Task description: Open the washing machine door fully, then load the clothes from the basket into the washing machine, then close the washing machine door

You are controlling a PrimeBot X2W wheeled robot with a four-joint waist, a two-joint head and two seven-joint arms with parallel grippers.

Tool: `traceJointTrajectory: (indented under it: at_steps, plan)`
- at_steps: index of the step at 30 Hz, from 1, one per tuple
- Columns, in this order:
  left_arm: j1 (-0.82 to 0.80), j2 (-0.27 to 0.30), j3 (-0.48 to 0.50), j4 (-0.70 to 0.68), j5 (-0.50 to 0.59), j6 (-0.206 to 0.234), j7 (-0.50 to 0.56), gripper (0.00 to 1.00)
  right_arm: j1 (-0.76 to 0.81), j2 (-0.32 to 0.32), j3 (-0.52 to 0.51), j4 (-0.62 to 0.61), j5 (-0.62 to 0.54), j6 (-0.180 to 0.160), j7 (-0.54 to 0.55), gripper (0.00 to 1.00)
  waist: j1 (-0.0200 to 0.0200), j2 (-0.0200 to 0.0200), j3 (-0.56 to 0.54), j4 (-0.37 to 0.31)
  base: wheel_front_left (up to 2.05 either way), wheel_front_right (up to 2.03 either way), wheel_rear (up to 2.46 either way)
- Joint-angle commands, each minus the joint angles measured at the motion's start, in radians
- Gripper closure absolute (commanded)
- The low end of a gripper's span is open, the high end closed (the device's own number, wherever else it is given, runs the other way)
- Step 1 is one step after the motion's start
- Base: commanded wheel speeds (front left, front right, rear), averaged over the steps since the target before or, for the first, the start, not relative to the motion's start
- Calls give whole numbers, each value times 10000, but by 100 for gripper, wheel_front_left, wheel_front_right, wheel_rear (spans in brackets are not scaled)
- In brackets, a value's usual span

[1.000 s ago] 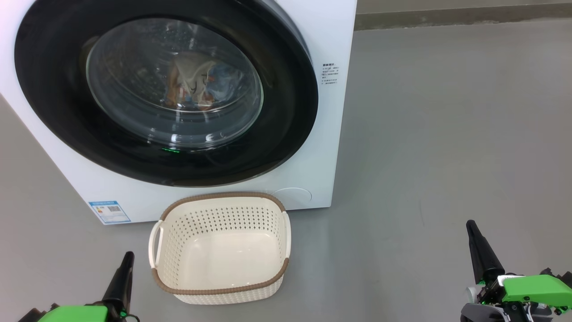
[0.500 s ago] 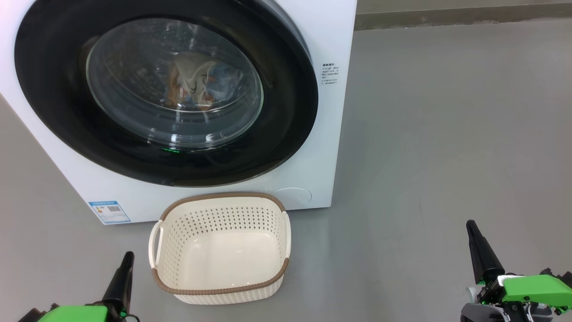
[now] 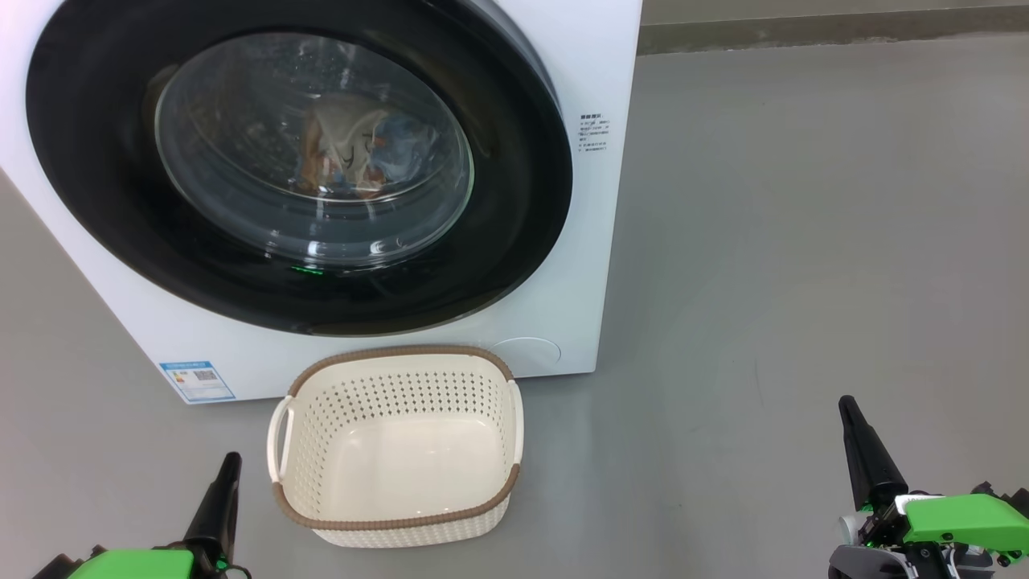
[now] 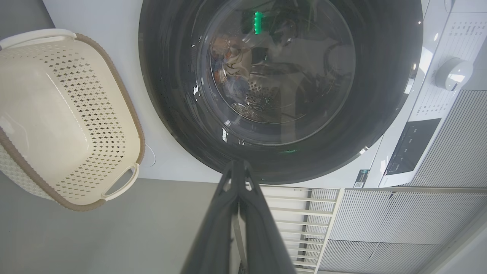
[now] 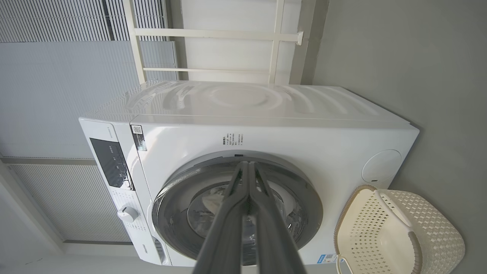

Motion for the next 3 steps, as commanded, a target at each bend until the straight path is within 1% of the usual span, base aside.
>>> traceJointTrajectory:
  at_steps: [1, 3]
  plan:
    - [-423, 129, 352, -186, -75, -27, 67, 100, -85, -30, 222, -305, 105, 16, 80, 100, 0, 0, 0, 0, 0, 0, 0]
    - [-424, 129, 353, -186, -75, -27, 67, 100, -85, -30, 222, -305, 105, 16, 80, 100, 0, 0, 0, 0, 0, 0, 0]
